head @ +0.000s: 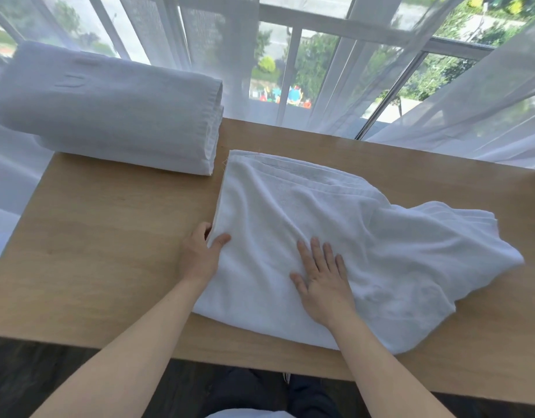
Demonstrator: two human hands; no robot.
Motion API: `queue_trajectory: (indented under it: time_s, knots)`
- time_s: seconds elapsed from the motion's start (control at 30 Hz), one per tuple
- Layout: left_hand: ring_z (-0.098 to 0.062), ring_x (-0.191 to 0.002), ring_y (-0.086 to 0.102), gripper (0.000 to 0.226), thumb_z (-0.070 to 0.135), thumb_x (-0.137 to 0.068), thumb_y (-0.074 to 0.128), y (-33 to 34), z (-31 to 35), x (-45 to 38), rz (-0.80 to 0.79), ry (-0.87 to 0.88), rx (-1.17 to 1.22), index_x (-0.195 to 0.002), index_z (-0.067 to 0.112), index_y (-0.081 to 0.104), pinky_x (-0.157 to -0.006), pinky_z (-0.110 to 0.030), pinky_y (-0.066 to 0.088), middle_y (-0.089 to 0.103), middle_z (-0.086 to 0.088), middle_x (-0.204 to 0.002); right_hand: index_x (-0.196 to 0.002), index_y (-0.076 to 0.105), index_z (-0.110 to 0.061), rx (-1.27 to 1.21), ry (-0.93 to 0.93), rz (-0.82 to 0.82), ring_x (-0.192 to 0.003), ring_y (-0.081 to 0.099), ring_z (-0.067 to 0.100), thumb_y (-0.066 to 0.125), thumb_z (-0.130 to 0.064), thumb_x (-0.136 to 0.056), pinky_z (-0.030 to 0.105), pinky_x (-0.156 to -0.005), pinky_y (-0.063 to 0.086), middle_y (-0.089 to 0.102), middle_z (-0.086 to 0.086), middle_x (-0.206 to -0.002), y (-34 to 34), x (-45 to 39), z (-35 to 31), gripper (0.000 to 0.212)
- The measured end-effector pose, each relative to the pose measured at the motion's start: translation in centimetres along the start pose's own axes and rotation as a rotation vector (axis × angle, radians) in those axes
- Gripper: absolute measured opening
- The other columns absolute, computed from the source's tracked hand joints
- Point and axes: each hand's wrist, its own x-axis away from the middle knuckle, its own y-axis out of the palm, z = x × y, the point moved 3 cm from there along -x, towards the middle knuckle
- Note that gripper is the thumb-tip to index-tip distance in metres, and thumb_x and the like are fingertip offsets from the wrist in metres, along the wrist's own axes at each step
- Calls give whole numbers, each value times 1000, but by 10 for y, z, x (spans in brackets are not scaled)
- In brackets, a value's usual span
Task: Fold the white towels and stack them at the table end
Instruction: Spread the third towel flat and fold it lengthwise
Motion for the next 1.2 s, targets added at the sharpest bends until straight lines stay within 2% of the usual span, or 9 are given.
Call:
queue_trajectory:
  time_s: [0.1,0.17,0.27,0.37,0.47,0.67,0.83,0.93,1.2]
  knots:
    - [-20,-90,65,21,42,-91,71,2,0,3,42,-31,83,-98,24,61,-65,-27,45,67,5,-96,-150,-31,-39,1,-29,17,-148,-30,15,13,-55,-104,34,-119,-22,-37,-10,-158,-1,3,6,65]
    - [-26,-106,59,33,34,-92,71,3,2,11,128,-18,-2,-116,15,60,-85,-34,48,63,-3,-114,-154,-22,-38,-67,-63,7,-149,-26,13,17,-53,-105,31,-118,-22,-30,-9,-161,-2,5,6,65]
    - [-27,-121,47,41,26,-94,68,14,19,37,284,220,-234,-131,12,55,-101,-36,33,55,-7,-131,-160,6,-30,-293,-63,101,-153,-3,12,29,-47,-106,27,-123,-6,2,-8,-167,-13,13,12,61]
    - [-22,-131,47,36,23,-100,58,60,47,73,62,491,-239,-135,15,56,-108,-31,29,55,-2,-140,-147,44,-15,-283,-29,345,-133,43,25,46,-32,-104,37,-112,33,49,3,-145,-29,35,35,46]
    - [-18,-147,34,45,27,-104,52,126,73,108,-222,657,-292,-147,15,49,-118,-37,30,41,-2,-157,-118,64,-9,-127,-28,555,-98,61,32,63,-18,-94,44,-86,48,65,7,-108,-40,57,73,25]
    - [-14,-155,-5,59,45,-106,38,238,125,155,-499,796,-427,-159,22,25,-126,-37,3,1,2,-169,-98,63,-7,-240,75,660,-87,55,28,60,-10,-97,44,-80,49,61,7,-93,-49,94,170,5]
    - [-26,-148,30,29,34,-98,60,278,187,156,-323,718,-203,-112,8,56,-118,-41,26,36,-13,-158,-94,54,-16,-602,241,738,-82,46,13,49,-21,-102,29,-70,39,53,-3,-91,-52,111,224,11]
    - [-27,-141,40,34,36,-94,64,302,237,144,-283,777,-197,-112,7,58,-115,-46,30,48,-11,-148,-101,48,-23,-927,491,667,-85,52,13,41,-31,-104,33,-69,40,55,-5,-97,-42,112,266,11]
    - [-23,-116,59,88,91,-76,38,419,325,157,-535,947,-980,-124,21,62,-84,-37,41,64,0,-127,-108,50,-30,-1232,613,551,-91,53,9,39,-36,-106,22,-66,37,55,-18,-98,-20,98,329,13]
